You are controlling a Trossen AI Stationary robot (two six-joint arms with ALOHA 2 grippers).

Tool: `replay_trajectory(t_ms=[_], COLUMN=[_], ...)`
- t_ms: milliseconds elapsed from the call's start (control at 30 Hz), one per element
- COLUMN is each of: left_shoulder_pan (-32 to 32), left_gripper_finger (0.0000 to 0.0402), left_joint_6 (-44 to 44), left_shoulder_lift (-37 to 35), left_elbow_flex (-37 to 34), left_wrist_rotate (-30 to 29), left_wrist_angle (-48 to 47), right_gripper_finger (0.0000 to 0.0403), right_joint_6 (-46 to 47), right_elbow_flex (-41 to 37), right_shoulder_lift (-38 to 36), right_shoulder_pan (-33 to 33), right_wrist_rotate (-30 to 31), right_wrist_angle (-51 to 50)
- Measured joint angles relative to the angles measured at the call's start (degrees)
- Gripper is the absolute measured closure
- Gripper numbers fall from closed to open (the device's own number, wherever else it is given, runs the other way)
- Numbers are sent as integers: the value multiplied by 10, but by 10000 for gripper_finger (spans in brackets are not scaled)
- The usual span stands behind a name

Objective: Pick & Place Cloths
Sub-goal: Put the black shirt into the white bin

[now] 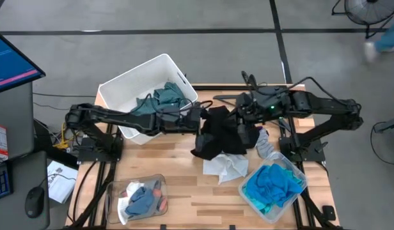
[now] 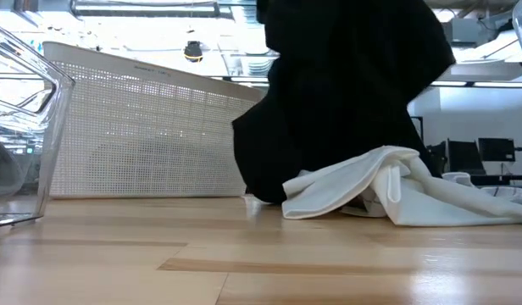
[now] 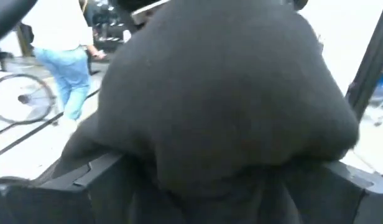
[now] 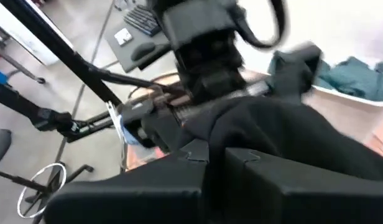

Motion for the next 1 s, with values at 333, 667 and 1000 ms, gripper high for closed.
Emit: replay_trajectory(t_ms=[333, 667, 1000], left_shoulder_pan=[-2, -3, 3], left_gripper_finger=[142, 376, 377], left_joint_6=[-6, -16, 78], left_shoulder_lift=[11, 11, -71], left_elbow_flex=[15, 21, 41], left_wrist_rotate=[89, 74, 25], left_wrist_angle=[27, 82, 123], right_gripper_finger=[402, 384, 342], right_joint_6=[0, 0, -18], right_elbow_flex=[1, 0, 0], right_shoulder_lift=[49, 23, -67], right_shoulder_pan=[2, 0, -6], right_wrist_rotate=[-75, -75, -76], right_wrist_angle=[57, 99, 135])
